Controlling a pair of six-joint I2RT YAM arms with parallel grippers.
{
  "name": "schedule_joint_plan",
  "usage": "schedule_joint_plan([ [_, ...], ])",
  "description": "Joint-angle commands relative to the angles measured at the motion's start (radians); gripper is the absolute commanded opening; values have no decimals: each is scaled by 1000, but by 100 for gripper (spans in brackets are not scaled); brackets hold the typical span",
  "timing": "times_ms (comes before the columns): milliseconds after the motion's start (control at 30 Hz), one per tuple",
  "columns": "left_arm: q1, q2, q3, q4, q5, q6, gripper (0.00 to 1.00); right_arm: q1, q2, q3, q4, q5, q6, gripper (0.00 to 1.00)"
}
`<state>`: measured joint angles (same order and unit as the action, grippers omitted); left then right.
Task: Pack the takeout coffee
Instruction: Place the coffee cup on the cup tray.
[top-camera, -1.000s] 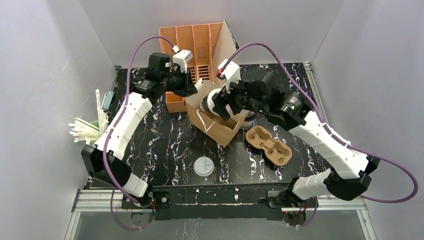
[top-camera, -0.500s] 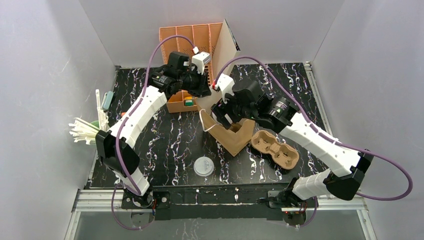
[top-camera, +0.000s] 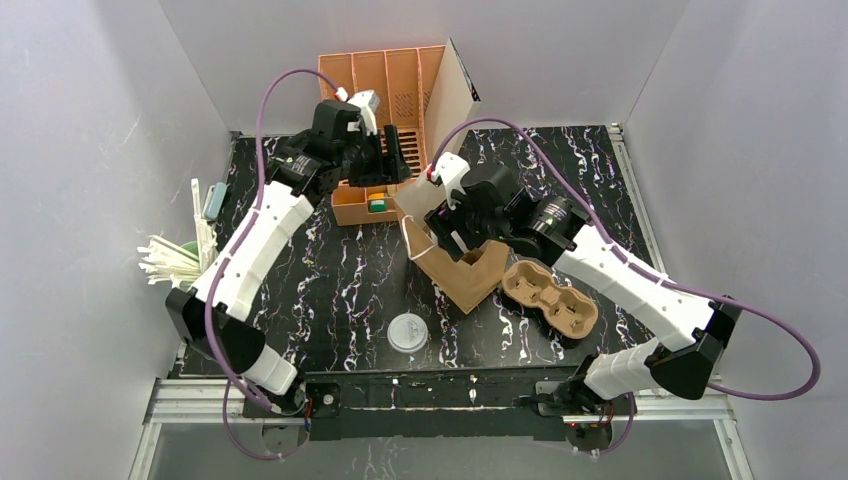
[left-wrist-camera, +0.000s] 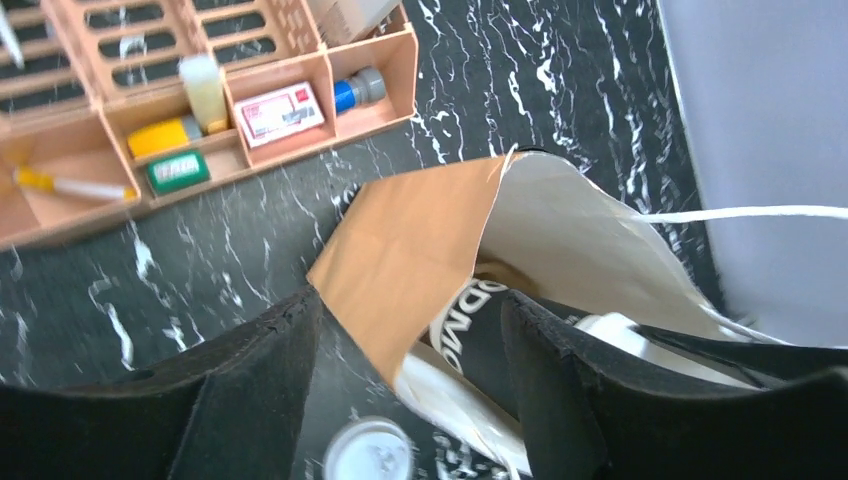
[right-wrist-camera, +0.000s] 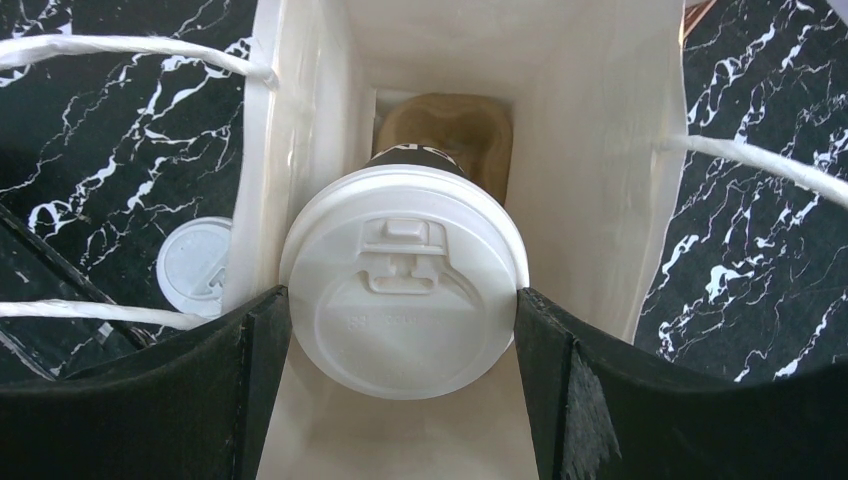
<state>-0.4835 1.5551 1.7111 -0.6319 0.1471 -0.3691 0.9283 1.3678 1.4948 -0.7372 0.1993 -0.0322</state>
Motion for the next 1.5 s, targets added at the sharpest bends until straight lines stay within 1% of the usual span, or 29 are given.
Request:
schedule_joint_plan([
  [0, -3, -72, 6, -185, -84, -321, 62, -23, -21, -8, 18, -19, 16, 59],
  [67, -3, -73, 0, -256, -89, -400, 62, -27, -18, -6, 20, -26, 19, 59],
  [200, -3, -88, -20, -321, -105, -450, 65, -31, -12, -4, 22, -36, 22, 58],
  [333, -3, -77, -66, -282, -52, -481, 67, -31, -10, -2, 22, -42, 23, 58],
  [567, -3, -32, -115, -176, -25, -512, 66, -31, -10, 3, 16, -46, 20, 58],
  [633, -3, -22, -129, -141, -18, -523, 62, -31, -10, 6, 12, -46, 18, 58],
  [667, -3, -19, -134, -127, -16, -524, 51, -31, -9, 7, 10, -43, 18, 57],
  [733, -4, -14, -137, -112, -17, -512, 26, -31, -10, 8, 4, -35, 21, 57],
  [800, -3, -20, -140, -94, -21, -492, 7, -31, -10, 10, -2, -27, 24, 57],
  [833, -3, -27, -139, -84, -32, -477, 1, -31, -10, 11, -2, -26, 25, 57],
  [967, -4, -64, -133, -33, -51, -409, 0, -31, 0, 51, -12, -30, 25, 57],
  [1067, -17, -104, -154, 24, -35, -359, 0, -31, 33, 118, -43, -33, 25, 57],
  [1167, -23, -147, -180, 66, -23, -308, 0, -31, 40, 139, -55, -26, 49, 56],
  [1300, -37, -200, -206, 73, -22, -237, 0, -31, 10, 100, -45, 15, 64, 55],
  [1467, -47, -259, -231, 86, 14, -180, 0, -30, -22, 12, -10, 14, 66, 52],
])
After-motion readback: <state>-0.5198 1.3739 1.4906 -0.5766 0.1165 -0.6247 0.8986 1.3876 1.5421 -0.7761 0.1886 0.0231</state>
